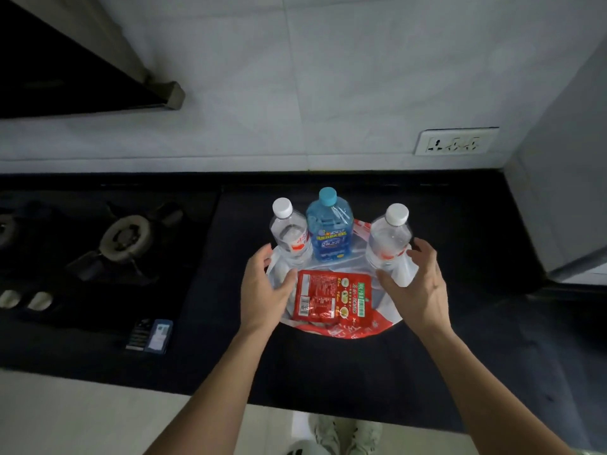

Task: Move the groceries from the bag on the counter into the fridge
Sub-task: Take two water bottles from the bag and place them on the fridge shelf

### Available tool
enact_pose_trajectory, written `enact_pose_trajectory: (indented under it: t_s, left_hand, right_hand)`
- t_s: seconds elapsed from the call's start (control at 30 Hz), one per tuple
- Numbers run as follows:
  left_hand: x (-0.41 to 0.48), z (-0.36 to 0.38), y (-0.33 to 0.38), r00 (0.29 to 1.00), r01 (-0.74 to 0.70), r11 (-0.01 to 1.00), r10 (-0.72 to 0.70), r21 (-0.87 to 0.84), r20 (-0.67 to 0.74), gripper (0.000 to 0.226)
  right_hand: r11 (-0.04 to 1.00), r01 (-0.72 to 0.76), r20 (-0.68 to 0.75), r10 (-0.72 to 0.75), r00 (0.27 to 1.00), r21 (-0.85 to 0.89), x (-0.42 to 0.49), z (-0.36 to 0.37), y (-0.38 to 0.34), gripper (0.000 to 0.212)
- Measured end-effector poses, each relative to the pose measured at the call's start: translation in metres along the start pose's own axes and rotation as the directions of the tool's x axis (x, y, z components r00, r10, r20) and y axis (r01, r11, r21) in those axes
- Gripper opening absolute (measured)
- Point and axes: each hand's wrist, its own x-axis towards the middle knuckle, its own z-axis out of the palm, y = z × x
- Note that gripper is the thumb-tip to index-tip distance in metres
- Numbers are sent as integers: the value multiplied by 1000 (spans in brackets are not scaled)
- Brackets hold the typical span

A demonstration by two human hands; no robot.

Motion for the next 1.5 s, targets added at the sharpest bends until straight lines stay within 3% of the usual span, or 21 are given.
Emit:
enact_pose_trajectory:
  t_s: [0.13,0.27,0.5,0.73,1.0,1.2,1.5]
  left_hand:
    - [23,20,-5,999,37,995,-39,-96,-23,81]
    - [44,27,-4,998,66,975,-63,-213,20,72]
    - [75,34,-15,984,73,959,-24,-274,178,70]
    - [88,43,-21,984,74,945,-17,-317,176,62]
    - [73,22,8,990,70,908,-14,-414,138,46]
    - [49,1,39,989,112,847,-43,-519,142,46]
    - [7,-24,96,984,46,801,66,-597,165,45]
  right_hand:
    - [993,-8,-43,13,999,121,16,15,5,88]
    - [974,-52,-40,62,997,222,30,29,-2,86]
    - [937,-123,-53,148,988,327,44,46,-6,88]
    - [921,-148,-89,192,977,362,51,55,1,80]
    - [912,-83,-81,126,989,402,43,40,-14,70]
    - [836,26,-89,28,996,549,29,3,-50,67]
    - [847,146,-126,-94,988,511,10,-56,-93,46]
